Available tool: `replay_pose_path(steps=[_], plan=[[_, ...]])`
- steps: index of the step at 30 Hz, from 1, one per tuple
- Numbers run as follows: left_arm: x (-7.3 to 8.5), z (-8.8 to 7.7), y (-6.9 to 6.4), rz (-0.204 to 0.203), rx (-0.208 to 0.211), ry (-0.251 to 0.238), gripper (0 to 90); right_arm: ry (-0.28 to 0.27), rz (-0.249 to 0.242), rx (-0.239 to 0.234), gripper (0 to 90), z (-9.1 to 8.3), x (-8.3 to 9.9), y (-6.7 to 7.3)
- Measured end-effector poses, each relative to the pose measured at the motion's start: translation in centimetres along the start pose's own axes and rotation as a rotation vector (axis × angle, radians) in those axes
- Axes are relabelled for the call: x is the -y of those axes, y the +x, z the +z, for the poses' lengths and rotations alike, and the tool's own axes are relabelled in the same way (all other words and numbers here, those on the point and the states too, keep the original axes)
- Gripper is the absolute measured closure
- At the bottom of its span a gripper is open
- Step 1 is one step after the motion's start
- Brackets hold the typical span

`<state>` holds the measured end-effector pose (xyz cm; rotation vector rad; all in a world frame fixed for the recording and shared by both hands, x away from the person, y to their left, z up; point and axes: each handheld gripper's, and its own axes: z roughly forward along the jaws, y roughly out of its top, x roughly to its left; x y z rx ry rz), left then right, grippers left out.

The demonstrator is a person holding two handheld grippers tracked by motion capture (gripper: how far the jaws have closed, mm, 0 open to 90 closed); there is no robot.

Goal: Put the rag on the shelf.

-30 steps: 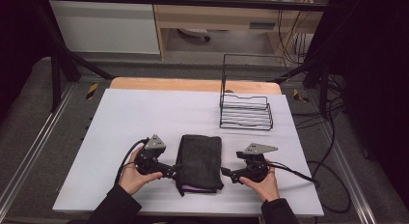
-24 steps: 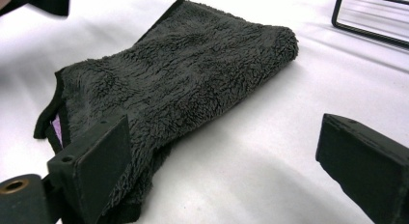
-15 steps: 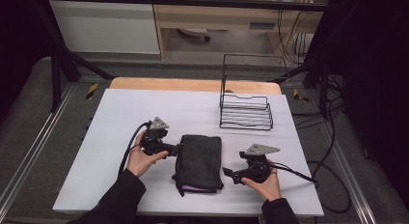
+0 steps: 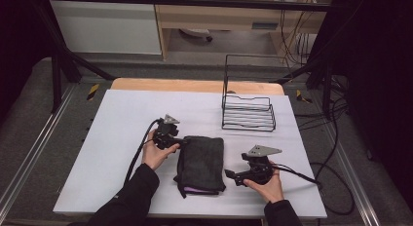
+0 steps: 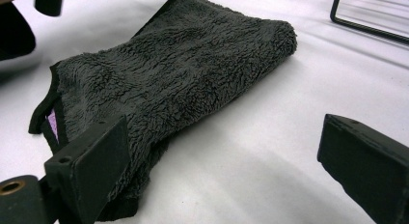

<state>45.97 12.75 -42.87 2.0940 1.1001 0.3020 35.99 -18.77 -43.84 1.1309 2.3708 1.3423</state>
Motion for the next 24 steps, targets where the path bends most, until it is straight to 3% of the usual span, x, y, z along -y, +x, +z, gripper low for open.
replay_pose_path(steps=[7, 24], plan=[[0.3, 1.5, 0.4, -0.021, 0.020, 0.022, 49.4, 0.011, 0.006, -0.004, 5.8, 0.1, 0.0, 0.0], [0.5, 1.9, 0.2, -0.048, 0.093, 0.046, 70.6, -0.007, 0.031, -0.008, 4.8, 0.6, -0.5, -0.5]])
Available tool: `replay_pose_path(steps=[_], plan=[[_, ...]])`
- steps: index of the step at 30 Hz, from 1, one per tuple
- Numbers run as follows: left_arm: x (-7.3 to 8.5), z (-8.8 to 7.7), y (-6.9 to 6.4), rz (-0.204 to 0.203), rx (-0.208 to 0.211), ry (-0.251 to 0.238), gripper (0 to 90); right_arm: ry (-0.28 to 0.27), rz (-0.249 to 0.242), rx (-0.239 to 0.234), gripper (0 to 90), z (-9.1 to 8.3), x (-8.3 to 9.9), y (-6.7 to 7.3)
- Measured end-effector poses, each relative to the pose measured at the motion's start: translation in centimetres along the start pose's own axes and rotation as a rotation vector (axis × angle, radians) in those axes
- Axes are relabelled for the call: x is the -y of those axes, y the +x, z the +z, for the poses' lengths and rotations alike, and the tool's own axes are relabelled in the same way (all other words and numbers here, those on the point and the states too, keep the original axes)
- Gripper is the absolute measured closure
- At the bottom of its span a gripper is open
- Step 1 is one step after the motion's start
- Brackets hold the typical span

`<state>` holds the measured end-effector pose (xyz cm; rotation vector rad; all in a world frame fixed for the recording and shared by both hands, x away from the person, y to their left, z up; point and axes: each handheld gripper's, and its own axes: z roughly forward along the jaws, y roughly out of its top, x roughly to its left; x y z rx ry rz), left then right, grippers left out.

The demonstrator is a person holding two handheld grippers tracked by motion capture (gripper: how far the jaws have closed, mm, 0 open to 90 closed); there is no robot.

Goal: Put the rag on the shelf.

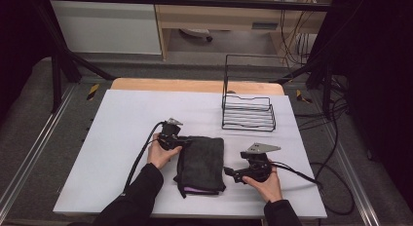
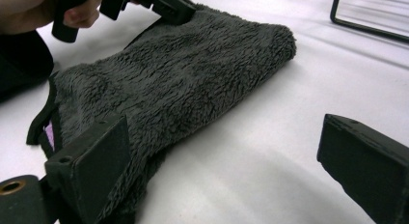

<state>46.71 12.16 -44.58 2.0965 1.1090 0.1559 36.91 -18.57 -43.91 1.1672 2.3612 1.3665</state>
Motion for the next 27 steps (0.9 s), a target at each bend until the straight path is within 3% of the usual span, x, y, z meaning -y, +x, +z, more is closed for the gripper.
replay_pose_path(steps=[13, 15, 20, 22, 23, 27], plan=[[0.2, 0.1, -0.3, 0.014, -0.014, -0.016, 73.4, 0.004, -0.020, 0.066, 3.0, 1.7, -2.4, -0.4], [0.3, 0.1, -0.3, 0.013, -0.015, -0.017, 73.4, 0.000, -0.022, 0.071, 5.9, 2.2, -3.0, -0.5], [0.3, 0.1, -0.2, 0.024, -0.015, -0.020, 73.4, -0.008, 0.058, 0.095, 15.5, 4.4, -4.5, -2.0], [0.3, 0.1, -0.2, 0.027, -0.013, -0.025, 73.5, -0.006, 0.065, 0.101, 16.9, 4.9, -4.7, -2.3], [0.4, 0.1, -0.2, 0.030, -0.011, -0.025, 73.4, -0.001, 0.071, 0.113, 23.2, 5.8, -4.8, -2.8], [0.5, 0.1, -0.1, 0.027, -0.003, -0.036, 73.4, 0.029, 0.074, 0.130, 31.5, 6.8, -4.6, -3.4]])
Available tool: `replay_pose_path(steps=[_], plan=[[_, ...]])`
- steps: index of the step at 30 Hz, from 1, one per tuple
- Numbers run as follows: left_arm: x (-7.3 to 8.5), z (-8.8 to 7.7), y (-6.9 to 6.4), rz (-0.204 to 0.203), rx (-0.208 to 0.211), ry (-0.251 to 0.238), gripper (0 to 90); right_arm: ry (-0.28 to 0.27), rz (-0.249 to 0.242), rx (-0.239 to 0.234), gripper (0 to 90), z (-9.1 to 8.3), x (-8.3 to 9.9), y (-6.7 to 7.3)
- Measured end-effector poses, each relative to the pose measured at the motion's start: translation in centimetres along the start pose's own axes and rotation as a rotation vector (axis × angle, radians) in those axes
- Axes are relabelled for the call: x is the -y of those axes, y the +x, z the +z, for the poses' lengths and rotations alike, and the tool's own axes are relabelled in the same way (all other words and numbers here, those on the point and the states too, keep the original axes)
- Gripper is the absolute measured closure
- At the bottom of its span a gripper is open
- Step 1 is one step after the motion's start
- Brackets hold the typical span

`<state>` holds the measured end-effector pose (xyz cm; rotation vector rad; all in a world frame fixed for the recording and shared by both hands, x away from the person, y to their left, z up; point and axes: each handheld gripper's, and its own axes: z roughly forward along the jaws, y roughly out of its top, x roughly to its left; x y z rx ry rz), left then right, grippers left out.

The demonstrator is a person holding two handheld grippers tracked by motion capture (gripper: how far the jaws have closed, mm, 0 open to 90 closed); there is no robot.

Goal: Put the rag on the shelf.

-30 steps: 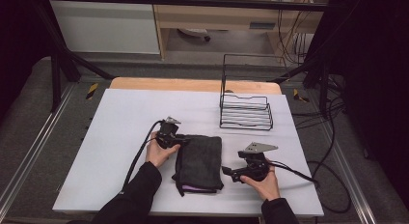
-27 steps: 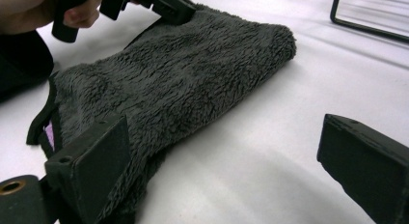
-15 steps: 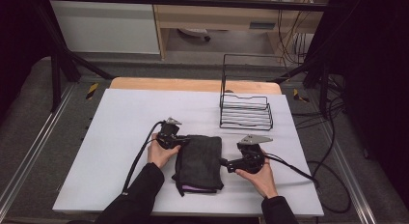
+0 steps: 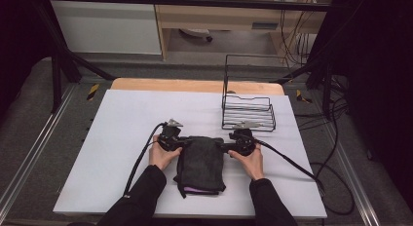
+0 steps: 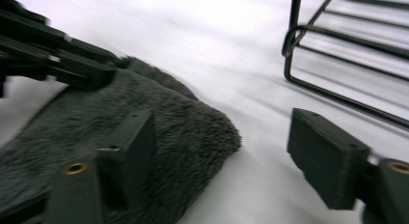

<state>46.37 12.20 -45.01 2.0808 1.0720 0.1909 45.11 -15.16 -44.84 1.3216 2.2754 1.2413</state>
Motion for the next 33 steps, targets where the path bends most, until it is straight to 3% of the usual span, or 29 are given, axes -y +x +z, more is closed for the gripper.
replay_pose_path(steps=[9, 15, 18, 27, 33], plan=[[0.0, 0.0, 0.0, 0.004, 0.002, -0.002, 73.4, 0.051, 0.036, -0.067, 57.9, 0.8, 0.4, -0.1], [0.1, 0.0, 0.3, 0.003, 0.020, -0.008, 73.4, 0.069, 0.060, -0.099, 68.8, 0.9, 0.4, 0.0], [0.0, -0.1, 0.1, 0.014, 0.004, -0.004, 73.8, 0.073, 0.066, -0.111, 74.4, 0.9, 0.3, 0.0], [-0.2, -0.7, 0.2, -0.019, 0.023, -0.015, 80.0, 0.060, 0.070, -0.101, 79.8, 0.4, 0.0, 0.3], [-0.6, -2.3, -0.5, 0.003, 0.026, -0.067, 80.5, 0.022, 0.062, -0.094, 79.9, -0.6, -0.2, 0.6]])
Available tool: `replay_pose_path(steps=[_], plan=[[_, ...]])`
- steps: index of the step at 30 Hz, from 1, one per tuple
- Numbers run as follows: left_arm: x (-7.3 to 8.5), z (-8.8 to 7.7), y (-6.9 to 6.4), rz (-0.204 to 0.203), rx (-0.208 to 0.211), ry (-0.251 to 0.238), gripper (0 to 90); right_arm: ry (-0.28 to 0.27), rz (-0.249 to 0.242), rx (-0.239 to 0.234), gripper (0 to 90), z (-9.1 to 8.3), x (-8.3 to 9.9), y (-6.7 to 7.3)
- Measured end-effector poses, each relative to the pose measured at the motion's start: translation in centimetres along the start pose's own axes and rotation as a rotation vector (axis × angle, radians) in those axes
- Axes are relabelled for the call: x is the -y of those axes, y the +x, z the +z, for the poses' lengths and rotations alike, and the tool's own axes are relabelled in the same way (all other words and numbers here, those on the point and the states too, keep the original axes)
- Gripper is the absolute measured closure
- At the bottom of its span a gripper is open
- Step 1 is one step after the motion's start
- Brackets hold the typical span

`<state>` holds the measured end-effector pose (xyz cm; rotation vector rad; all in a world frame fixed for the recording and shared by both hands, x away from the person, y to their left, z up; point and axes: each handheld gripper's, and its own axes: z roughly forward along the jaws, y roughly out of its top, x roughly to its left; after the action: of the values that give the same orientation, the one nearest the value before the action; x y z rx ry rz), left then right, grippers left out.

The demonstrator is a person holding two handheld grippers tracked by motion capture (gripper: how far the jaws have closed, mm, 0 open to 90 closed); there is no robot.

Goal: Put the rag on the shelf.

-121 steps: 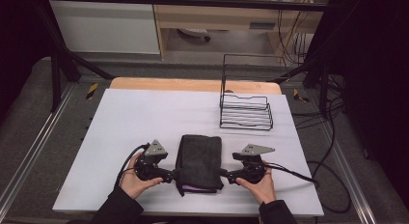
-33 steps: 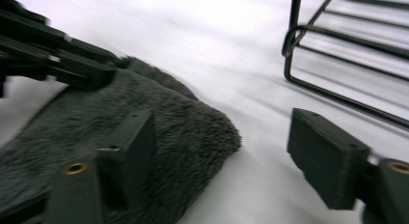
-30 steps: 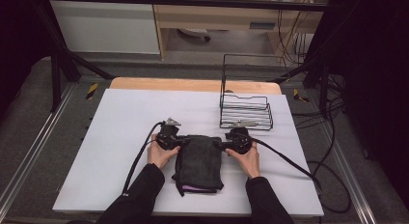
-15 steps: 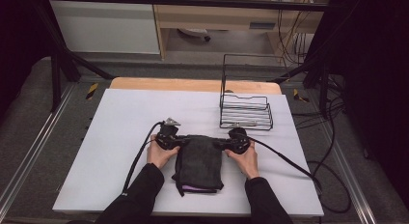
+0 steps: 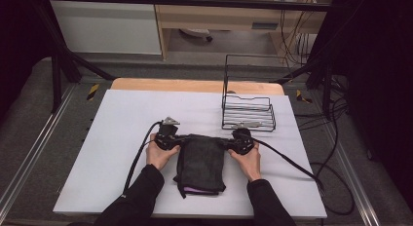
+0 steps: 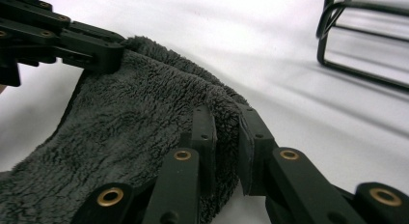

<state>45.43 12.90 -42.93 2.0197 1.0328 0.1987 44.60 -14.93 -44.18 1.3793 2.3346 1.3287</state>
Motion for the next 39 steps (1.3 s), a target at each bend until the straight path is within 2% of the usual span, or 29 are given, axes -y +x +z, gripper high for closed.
replay_pose_path(steps=[8, 12, 16, 20, 25, 33, 39], plan=[[0.0, -2.0, -1.5, 0.072, -0.024, -0.055, 81.0, -0.059, -0.044, -0.005, 80.0, -1.5, -0.6, 1.2], [0.2, -2.9, -2.0, 0.086, -0.009, -0.082, 81.1, -0.079, -0.060, -0.012, 80.0, -2.2, -0.7, 1.8], [0.0, -3.7, -2.4, 0.082, 0.006, -0.113, 81.2, -0.101, -0.067, -0.019, 80.0, -2.9, -0.8, 2.1], [-0.2, -4.4, -3.0, 0.096, -0.004, -0.142, 81.2, -0.124, -0.072, -0.023, 80.0, -3.7, -1.0, 2.4], [-0.7, -5.4, -3.6, 0.112, -0.019, -0.179, 81.3, -0.148, -0.113, -0.011, 80.1, -4.7, -1.7, 3.3], [-1.2, -6.9, -3.7, 0.108, -0.012, -0.231, 81.4, -0.206, -0.158, -0.008, 80.2, -6.0, -2.5, 4.3], [-1.5, -7.9, -4.2, 0.125, -0.011, -0.279, 81.3, -0.245, -0.159, -0.010, 80.3, -7.0, -2.9, 4.7]])
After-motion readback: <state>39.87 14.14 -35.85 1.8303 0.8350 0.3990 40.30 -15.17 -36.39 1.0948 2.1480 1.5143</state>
